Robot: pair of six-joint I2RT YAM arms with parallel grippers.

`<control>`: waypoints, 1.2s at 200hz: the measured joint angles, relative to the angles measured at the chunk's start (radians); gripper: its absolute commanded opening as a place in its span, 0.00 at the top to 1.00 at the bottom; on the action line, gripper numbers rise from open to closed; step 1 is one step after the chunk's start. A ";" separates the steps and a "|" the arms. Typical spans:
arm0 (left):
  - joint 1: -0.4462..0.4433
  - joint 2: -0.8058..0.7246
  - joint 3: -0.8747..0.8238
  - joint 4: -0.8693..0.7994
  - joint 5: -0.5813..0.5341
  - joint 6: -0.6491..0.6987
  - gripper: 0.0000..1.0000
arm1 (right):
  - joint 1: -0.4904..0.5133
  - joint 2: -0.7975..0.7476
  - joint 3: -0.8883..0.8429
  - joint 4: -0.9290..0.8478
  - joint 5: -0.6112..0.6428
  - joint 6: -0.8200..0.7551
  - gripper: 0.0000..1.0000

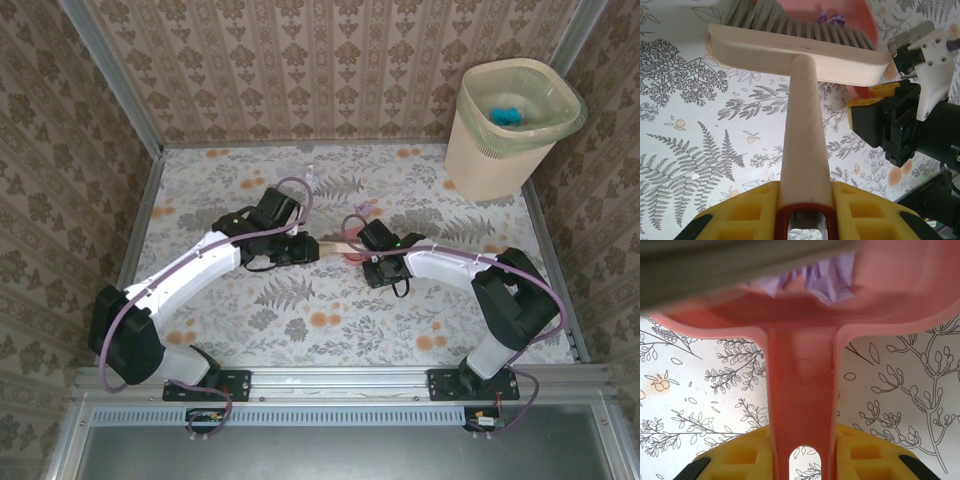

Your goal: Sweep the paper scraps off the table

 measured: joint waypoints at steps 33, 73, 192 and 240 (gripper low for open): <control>0.000 -0.014 0.001 0.009 0.002 0.000 1.00 | 0.001 -0.014 -0.022 0.029 0.006 0.000 1.00; 0.015 -0.028 0.023 0.013 -0.045 -0.006 1.00 | 0.001 -0.055 -0.055 0.038 0.026 0.000 1.00; 0.149 -0.099 0.098 0.194 -0.233 -0.156 1.00 | -0.011 -0.359 -0.026 -0.182 0.030 0.051 1.00; 0.179 -0.040 0.191 0.362 -0.230 -0.166 1.00 | -0.074 -0.382 0.219 -0.386 0.031 0.081 1.00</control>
